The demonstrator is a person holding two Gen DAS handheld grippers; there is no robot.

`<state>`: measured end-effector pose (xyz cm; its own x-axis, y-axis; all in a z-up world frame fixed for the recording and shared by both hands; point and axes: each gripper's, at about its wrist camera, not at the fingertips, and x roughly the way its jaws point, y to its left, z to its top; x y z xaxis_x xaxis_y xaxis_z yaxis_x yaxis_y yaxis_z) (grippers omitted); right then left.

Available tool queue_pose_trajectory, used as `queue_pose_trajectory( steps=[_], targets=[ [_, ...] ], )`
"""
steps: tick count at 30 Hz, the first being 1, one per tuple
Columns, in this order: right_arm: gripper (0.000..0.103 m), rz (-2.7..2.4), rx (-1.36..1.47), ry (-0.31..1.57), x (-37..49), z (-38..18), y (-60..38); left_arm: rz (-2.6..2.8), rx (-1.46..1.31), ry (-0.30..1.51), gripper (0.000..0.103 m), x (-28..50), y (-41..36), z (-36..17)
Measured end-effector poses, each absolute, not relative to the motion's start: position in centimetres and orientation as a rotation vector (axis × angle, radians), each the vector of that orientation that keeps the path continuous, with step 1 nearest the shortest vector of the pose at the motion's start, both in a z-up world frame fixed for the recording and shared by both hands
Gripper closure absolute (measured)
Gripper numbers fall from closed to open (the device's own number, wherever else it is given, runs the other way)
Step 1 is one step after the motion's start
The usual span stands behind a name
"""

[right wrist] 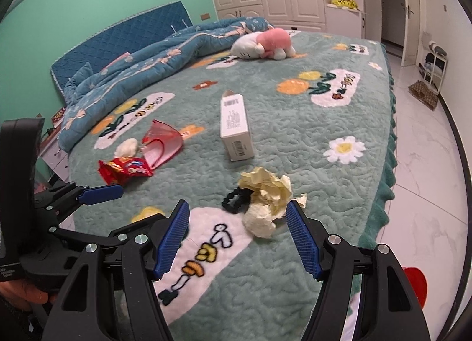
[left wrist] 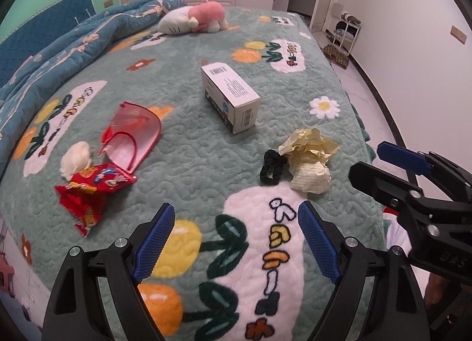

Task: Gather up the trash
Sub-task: 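Move both tools back over the bed toward the crumpled yellow paper, then grasp the crumpled yellow paper with the right tool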

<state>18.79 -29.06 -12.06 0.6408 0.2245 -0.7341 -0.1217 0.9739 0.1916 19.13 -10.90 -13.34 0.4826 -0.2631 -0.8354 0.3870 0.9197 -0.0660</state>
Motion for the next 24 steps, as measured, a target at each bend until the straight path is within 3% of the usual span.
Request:
queue_pose_trajectory(
  steps=[24],
  targets=[
    [0.036,0.139,0.215,1.047,26.6,-21.5,-31.7,-0.415,0.146,1.083,0.018,23.2,-12.4,-17.1]
  ],
)
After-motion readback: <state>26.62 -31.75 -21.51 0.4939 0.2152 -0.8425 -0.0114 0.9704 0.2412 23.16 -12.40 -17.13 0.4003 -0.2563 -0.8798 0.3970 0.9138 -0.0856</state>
